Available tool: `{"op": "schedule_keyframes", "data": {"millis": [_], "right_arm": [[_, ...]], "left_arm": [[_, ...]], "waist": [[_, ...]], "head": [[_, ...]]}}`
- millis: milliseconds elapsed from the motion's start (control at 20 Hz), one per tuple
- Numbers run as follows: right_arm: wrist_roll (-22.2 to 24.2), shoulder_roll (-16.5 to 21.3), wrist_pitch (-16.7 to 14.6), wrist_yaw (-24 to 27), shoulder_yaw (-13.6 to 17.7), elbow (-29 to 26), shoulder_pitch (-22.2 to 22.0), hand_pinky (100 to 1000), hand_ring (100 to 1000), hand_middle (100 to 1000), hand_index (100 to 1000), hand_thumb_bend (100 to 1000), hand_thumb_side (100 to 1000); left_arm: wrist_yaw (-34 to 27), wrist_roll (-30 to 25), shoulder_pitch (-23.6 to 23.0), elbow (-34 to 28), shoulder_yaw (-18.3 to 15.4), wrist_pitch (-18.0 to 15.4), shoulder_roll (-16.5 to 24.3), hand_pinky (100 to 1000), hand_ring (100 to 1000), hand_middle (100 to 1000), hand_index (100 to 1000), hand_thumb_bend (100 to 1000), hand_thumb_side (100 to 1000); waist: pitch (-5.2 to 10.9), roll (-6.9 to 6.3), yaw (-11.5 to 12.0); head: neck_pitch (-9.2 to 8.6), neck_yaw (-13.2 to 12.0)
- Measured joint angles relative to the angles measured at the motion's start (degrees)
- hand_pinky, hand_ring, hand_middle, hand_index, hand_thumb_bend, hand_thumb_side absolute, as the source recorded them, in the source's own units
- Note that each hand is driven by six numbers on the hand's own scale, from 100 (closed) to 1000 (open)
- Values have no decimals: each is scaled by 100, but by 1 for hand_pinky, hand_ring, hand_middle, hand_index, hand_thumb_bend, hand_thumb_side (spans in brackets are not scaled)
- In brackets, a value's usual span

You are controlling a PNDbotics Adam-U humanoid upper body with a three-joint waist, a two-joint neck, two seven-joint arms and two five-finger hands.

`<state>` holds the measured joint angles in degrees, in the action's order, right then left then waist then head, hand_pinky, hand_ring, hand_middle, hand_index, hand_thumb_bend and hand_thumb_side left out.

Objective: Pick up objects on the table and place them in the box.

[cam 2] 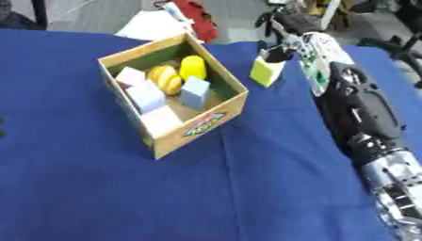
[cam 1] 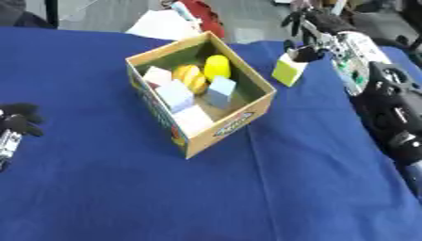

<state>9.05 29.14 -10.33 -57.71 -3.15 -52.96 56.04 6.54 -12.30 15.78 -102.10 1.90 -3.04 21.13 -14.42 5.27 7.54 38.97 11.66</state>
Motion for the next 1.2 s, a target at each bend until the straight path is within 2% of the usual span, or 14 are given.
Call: {"op": "schedule_keyframes", "data": {"millis": [50,100,150,200,250,300,350,500,750,950,1200], "right_arm": [[63,-16,-54,7,-60,-103,15,516,622,760,923,100,100],[130,-31,-79,7,-107,-178,38,622,726,844,981,100,178],[204,-53,-71,5,-134,-215,62,751,836,933,1000,133,320],[285,-88,-33,-6,-148,-217,84,791,872,954,1000,154,369],[361,-124,33,-17,-143,-180,106,870,941,983,1000,162,388],[439,-155,120,-23,-114,-91,126,903,970,1000,1000,196,467],[509,-176,223,-25,-71,26,146,932,990,1000,1000,213,488],[642,-192,610,-58,102,465,170,975,1000,1000,1000,239,510],[703,-180,1185,-75,308,1004,170,989,1000,1000,1000,265,484],[706,-158,1376,-64,381,1203,166,986,1000,1000,1000,259,494],[736,-156,1450,35,417,1439,140,983,1000,1000,1000,249,508]], "left_arm": [[0,0,-2,1,0,0,0,741,589,607,784,100,714],[-1,0,-3,1,0,0,-1,741,589,607,784,100,714],[-1,0,-3,1,0,0,-1,742,589,607,784,100,713],[-1,-1,-3,1,0,-1,-1,742,589,607,784,100,714],[-1,-1,-3,1,0,-1,-1,742,589,607,784,100,712],[-1,-1,-3,1,0,-1,-1,742,589,607,784,100,714],[-1,-2,-3,1,0,-1,-1,742,588,607,784,100,715],[-1,-2,-3,1,0,0,-1,743,588,607,784,100,716],[-1,-2,-2,1,0,0,-1,743,589,607,784,100,717],[-1,-4,-2,2,0,-1,-1,744,589,607,784,100,717],[-1,-4,-2,2,0,-1,-1,744,589,607,784,100,717]], "waist": [[0,0,2],[3,0,14],[8,0,36],[9,0,55],[10,0,72],[10,0,86],[10,0,98],[10,0,107],[10,0,59],[10,0,55],[10,-3,56]], "head": [[10,19],[21,43],[23,66],[23,88],[23,110],[23,124],[23,137],[23,162],[23,171],[23,198],[23,203]]}}
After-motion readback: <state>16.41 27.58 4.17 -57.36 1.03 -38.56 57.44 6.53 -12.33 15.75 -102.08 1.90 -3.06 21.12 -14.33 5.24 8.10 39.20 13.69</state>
